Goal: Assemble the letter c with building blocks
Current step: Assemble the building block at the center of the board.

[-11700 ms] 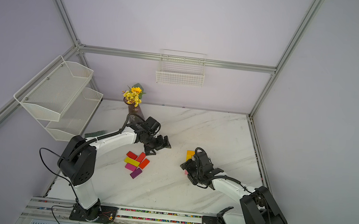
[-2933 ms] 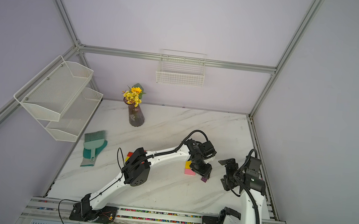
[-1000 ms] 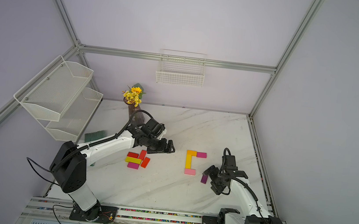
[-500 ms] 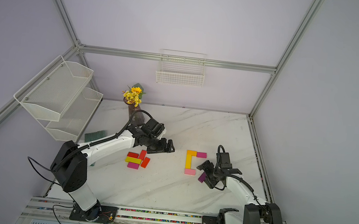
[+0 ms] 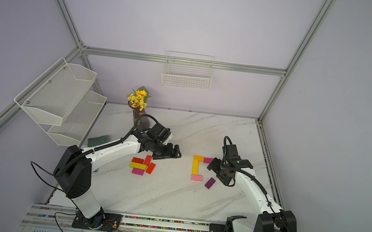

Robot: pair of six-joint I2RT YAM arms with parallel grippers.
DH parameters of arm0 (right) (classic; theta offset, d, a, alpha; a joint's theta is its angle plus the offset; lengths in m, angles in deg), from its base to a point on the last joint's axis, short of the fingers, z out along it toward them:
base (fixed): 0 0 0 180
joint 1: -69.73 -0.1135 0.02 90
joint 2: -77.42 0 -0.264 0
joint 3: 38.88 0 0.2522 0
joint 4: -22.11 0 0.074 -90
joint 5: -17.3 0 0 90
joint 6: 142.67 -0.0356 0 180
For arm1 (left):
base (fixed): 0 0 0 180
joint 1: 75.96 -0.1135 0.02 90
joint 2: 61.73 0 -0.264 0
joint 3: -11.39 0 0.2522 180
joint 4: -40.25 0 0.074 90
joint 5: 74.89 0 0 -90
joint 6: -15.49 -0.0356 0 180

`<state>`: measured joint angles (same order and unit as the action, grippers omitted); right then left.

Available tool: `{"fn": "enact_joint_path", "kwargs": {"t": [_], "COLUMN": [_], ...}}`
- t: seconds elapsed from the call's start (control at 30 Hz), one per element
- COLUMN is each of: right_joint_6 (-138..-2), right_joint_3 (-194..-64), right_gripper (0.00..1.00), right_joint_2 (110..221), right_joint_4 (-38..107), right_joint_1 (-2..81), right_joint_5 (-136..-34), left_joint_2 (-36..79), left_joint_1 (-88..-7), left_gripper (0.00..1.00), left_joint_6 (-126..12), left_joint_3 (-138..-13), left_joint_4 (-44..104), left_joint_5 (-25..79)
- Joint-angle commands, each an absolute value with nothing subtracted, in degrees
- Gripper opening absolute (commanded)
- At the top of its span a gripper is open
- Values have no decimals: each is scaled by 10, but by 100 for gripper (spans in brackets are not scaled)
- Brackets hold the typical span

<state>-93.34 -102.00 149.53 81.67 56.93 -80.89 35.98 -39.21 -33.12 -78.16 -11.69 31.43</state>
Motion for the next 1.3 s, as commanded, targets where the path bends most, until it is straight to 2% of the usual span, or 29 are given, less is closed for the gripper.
{"fn": "enact_joint_path", "kwargs": {"t": [0.0,0.13,0.7,1.27], "right_joint_6": [-831,-834,-998,-1053], "right_joint_3": [-1063,-1057,-893,-877], "right_gripper": [86,86,86,86], "right_joint_2": [1536,1556,1466,1510], "right_joint_4": [900,884,766,688], "right_joint_1": [520,498,473,469], "right_joint_5": [-713,-725,-847,-849], "left_joint_2": [361,359,349,349], "left_joint_1": [-396,-396,-400,-400], "left_gripper": [100,100,100,100], "left_joint_6": [-332,-331,-332,-331], "left_joint_3": [-793,-792,-774,-774], "left_joint_4": [-101,-102,-101,-103], "left_joint_5": [324,324,323,321]}}
